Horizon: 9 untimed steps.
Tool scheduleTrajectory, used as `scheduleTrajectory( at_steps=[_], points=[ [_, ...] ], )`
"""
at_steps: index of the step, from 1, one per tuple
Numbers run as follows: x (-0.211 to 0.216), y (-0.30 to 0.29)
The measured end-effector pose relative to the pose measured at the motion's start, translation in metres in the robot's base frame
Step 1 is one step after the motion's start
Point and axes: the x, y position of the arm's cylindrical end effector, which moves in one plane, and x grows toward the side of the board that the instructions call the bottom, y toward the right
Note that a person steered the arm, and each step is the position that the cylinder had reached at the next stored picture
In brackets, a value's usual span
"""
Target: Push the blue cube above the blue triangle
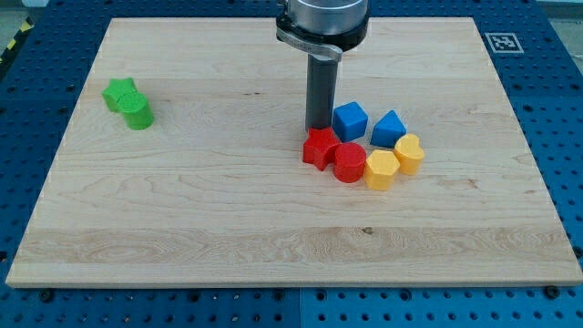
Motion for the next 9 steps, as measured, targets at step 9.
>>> scheduleTrajectory(
  at_steps=[9],
  points=[
    [-0.062,0.031]
  ],
)
